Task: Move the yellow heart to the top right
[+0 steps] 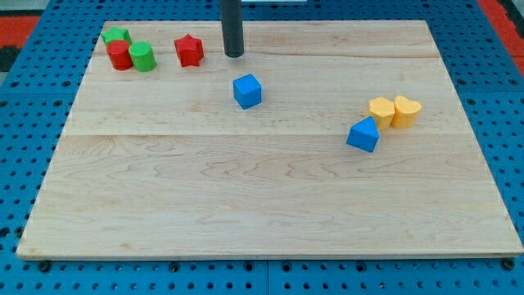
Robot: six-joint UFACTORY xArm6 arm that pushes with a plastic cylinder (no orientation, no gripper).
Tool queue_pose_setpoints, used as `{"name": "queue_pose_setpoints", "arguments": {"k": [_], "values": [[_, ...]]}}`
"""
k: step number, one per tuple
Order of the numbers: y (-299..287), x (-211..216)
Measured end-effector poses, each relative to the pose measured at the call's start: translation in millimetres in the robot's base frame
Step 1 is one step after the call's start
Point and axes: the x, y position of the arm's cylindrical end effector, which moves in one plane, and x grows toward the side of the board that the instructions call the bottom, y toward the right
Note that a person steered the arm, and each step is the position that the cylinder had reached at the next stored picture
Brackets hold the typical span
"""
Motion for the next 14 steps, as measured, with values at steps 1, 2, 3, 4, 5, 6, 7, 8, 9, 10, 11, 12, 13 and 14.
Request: {"name": "queue_pose_setpoints", "arguments": {"k": [1,2,3,4,5,6,7,8,9,10,11,12,13,14], "values": [[0,0],[7,0],[16,0],[27,0],[40,0],[49,0],[61,0],[70,7],[68,41],[99,49],[189,57],[237,75],[260,91],[281,107]]}}
